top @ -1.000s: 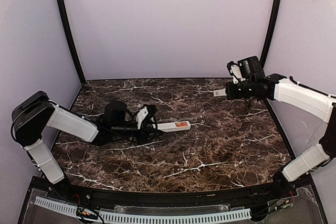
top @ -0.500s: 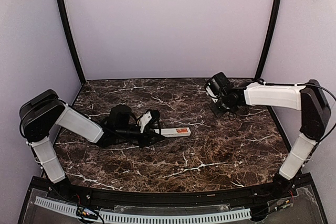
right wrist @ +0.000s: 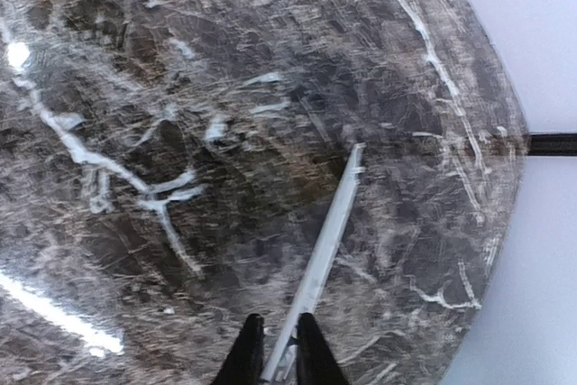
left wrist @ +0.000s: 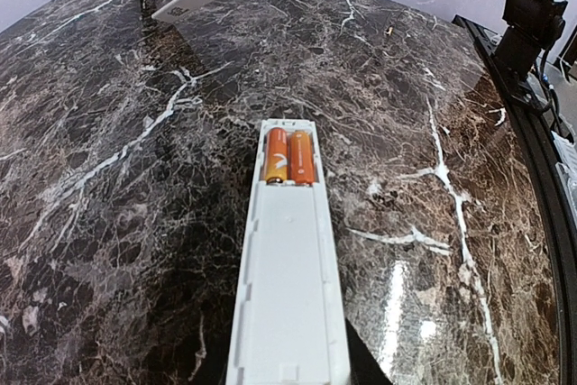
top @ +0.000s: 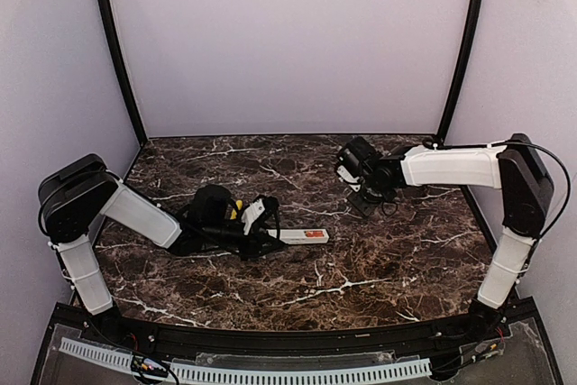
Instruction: Unload the batteries from the remote control
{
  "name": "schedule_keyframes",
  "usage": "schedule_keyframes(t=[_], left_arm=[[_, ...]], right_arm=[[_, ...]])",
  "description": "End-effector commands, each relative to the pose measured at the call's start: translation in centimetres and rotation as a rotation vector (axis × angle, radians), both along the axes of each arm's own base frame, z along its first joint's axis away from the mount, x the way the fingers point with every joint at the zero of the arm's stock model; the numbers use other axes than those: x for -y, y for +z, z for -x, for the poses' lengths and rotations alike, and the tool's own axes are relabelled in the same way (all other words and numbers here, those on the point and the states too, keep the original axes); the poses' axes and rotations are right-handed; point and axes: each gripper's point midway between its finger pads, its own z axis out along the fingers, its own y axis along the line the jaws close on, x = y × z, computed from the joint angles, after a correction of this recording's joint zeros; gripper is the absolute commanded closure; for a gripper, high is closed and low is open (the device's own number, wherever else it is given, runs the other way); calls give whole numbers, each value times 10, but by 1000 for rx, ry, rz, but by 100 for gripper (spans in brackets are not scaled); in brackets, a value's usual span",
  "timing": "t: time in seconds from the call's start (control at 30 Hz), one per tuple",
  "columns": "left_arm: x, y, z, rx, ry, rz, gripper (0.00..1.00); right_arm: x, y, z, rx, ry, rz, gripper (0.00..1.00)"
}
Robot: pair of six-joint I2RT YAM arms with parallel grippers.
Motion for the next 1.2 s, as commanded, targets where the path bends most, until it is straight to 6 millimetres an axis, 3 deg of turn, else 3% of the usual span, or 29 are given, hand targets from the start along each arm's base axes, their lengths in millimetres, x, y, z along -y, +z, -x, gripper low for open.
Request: schedule_keyframes(t=[0.0,0.07,0.17,0.37,0.7,0.93,1.17], left_arm=[[2,3,4,12,-21,6,100],[2,2,3,15,-21,3,100],[3,2,2,17,-23,-1,100],[4,2,4,16,-34,-1,100],[7,-6,11,10,-71,1,99],[6,-26,13,39,-93,-82,97],[-3,-42,12,55,-85,-164,83]], right_arm=[[-20,-11,33,-176,77,-109,73],[-31,-6,41,-213,105,-182,59],[-39,-1,49,-246,120,-236,45],[-45,14,52,-250,125,-301,36],[-64,37,48,-280,154,-519,33],[-62,44,47,-285,131,-598,33],[-57,44,46,-291,111,-623,32]])
